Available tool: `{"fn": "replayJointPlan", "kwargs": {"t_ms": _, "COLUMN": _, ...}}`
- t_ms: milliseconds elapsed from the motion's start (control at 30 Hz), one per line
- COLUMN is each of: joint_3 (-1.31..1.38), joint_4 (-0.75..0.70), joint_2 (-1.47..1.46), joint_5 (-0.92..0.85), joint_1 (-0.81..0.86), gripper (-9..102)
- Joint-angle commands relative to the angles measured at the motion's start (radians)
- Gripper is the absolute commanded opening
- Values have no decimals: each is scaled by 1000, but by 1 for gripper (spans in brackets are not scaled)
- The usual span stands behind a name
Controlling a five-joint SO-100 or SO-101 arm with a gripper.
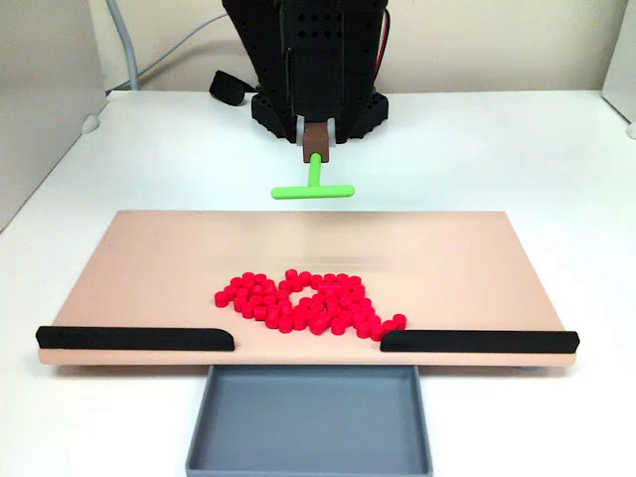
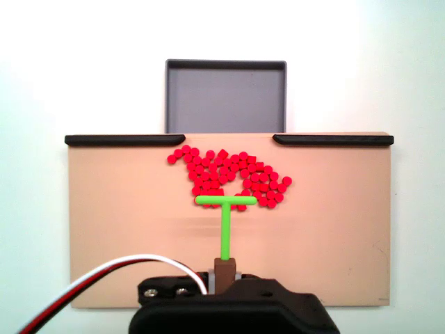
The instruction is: Gather the left side granules
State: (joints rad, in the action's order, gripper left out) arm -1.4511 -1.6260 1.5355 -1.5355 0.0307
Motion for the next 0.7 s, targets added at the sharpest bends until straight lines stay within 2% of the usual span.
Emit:
{"fn": "replayJointPlan", "kwargs": {"t_ms": 0, "joint_3": 5, "joint_4": -6, "joint_2": 34, "joint_5": -6, "joint_1": 0, "gripper": 0}}
{"fn": "replayJointPlan", "kwargs": {"t_ms": 667, "joint_3": 3, "joint_4": -9, "joint_2": 49, "joint_5": -18, "joint_1": -14, "gripper": 0}}
